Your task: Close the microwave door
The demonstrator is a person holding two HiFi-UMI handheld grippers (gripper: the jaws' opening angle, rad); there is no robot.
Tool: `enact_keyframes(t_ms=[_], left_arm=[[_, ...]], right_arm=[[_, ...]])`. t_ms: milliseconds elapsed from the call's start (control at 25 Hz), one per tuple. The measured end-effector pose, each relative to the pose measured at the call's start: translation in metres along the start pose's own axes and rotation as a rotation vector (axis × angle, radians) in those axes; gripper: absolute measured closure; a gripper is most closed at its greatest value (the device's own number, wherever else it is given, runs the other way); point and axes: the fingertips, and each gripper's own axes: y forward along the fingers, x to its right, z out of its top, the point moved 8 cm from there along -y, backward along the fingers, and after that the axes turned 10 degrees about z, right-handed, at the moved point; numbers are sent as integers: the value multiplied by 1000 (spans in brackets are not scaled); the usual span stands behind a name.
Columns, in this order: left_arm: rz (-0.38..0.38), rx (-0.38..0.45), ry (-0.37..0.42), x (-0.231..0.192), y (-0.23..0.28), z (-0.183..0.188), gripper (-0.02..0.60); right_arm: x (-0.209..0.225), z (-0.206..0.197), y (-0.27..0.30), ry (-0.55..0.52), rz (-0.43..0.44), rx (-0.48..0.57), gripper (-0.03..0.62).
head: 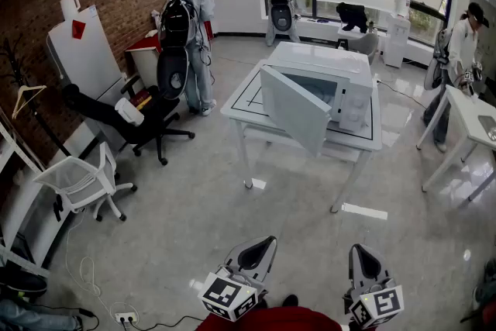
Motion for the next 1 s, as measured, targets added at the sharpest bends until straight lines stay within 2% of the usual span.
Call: enact_keyframes(t_ms=[240, 760, 1000], left_arm=[[24, 18, 8, -8, 7, 2, 571], [7, 3, 10, -4, 3, 1, 571], [15, -17, -7, -6, 1, -3, 571]], right_arm=[[4, 7, 19, -27, 34, 27, 582], [-2, 8, 11, -26, 18, 27, 582], [-1, 9, 9, -23, 45, 39, 580]])
